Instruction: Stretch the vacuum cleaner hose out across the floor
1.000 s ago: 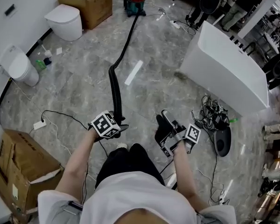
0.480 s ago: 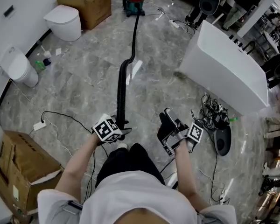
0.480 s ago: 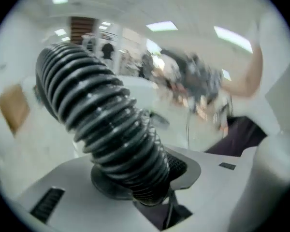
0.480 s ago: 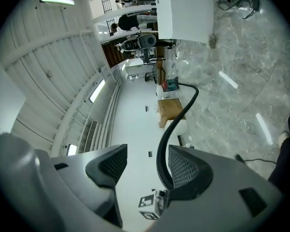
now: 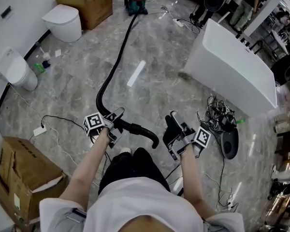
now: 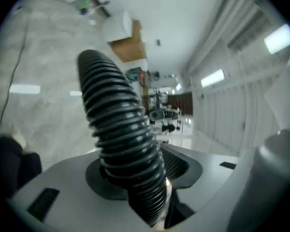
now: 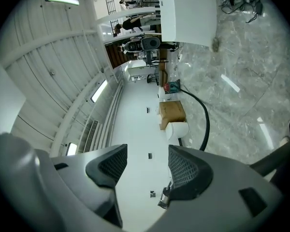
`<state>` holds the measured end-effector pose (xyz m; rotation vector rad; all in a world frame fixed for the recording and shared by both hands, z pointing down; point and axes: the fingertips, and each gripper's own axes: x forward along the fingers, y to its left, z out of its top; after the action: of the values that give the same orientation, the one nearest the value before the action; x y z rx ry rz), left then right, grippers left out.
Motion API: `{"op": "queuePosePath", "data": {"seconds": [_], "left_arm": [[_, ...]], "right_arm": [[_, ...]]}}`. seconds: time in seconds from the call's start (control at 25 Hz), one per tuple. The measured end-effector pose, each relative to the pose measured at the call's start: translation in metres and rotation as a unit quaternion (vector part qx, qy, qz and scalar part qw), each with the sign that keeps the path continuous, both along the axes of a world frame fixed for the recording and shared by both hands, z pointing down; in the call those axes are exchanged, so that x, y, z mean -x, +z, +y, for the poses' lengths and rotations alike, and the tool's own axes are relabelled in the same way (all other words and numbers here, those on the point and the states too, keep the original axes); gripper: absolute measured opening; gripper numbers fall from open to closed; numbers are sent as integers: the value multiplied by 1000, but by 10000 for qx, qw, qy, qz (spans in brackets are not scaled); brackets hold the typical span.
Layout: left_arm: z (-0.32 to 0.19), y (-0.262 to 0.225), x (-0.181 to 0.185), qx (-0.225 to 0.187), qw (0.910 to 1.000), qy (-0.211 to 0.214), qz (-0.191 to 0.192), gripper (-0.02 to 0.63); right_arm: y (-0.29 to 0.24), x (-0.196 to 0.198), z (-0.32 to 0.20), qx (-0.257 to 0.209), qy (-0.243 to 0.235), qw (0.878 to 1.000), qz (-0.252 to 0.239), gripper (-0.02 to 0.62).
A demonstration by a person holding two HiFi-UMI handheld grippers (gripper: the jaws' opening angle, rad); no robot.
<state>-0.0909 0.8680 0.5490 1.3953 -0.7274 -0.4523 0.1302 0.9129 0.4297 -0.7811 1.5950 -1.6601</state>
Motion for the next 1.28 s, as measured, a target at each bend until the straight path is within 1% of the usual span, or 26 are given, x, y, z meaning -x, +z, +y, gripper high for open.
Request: {"op": "queuePosePath", "data": {"seconds": [0.04,0.08,0.12,0.16,0.2,0.32,0.4,0.44,0.48,0.52,0.56,0.6,0.64,0.68,0.72,0.76,0.8,0.84,0.96,1.04,1.08,1.12,1.16,1.2,1.24,1.28], "left_arm": [[-3,5,9,340,9968,-472,547,186],[-6,7,18,558,9882,-964,1048,237],[-9,8,27,679,9788,-1365,1367,244],[-11,10,35,766,9721,-1633,1497,268],[-11,13,41,864,9686,-1788,1499,292],[-3,31,56,1173,9654,-1957,1262,359],[4,35,56,1271,9605,-2024,1430,372],[7,36,52,1301,9586,-2029,1517,388],[9,37,47,1351,9592,-1999,1476,401],[11,41,42,1449,9617,-1937,1291,437],[15,48,37,1597,9651,-1828,984,516],[20,57,33,1757,9690,-1643,560,586],[26,66,29,1880,9724,-1379,31,586],[33,75,27,1944,9734,-1084,-543,588],[38,79,26,1953,9714,-842,-1053,588],[40,79,25,1921,9691,-714,-1373,588],[39,76,24,1873,9693,-697,-1430,588],[36,72,20,1840,9720,-743,-1261,588],[22,58,11,1734,9801,-863,-440,586],[15,43,3,1521,9850,-790,221,584],[13,37,1,1443,9857,-750,448,584],[13,33,1,1372,9870,-733,405,541],[13,30,6,1237,9897,-716,59,289],[12,25,11,956,9923,-644,-456,6],[9,15,14,512,9927,-481,-985,5],[5,3,15,-12,9887,-249,-1477,5]], "right_arm": [[0,0,0,-16,3,10000,-11,255],[-1,0,-1,-35,4,10000,-46,255],[-2,0,-1,-56,3,9999,-94,255],[-3,0,-1,-80,2,9999,-140,255],[-4,0,-1,-103,-1,9998,-171,255],[-6,2,-3,-141,-27,9997,-220,255],[-7,3,-5,-140,-44,9995,-276,255],[-7,3,-6,-135,-44,9995,-292,255],[-7,2,-7,-127,-42,9995,-286,255],[-6,3,-7,-113,-40,9996,-255,255],[-5,4,-8,-95,-37,9997,-207,255],[-3,5,-8,-80,-36,9998,-156,255],[-2,6,-8,-73,-34,9999,-127,255],[-2,7,-9,-72,-31,9999,-137,255],[-2,7,-9,-73,-25,9998,-181,255],[-2,7,-9,-72,-13,9997,-235,255],[-3,6,-9,-69,2,9996,-276,255],[-3,4,-9,-62,13,9996,-292,255],[0,3,-10,-27,3,9997,-263,255],[2,5,-10,-34,-14,9997,-231,253],[3,5,-10,-37,0,9999,-153,253],[5,4,-10,-26,36,10000,23,249],[8,2,-11,-3,84,9994,324,109],[11,1,-11,-1,112,9971,749,18],[12,1,-12,-57,95,9919,1267,15],[12,2,-13,-160,50,9828,1840,14]]}}
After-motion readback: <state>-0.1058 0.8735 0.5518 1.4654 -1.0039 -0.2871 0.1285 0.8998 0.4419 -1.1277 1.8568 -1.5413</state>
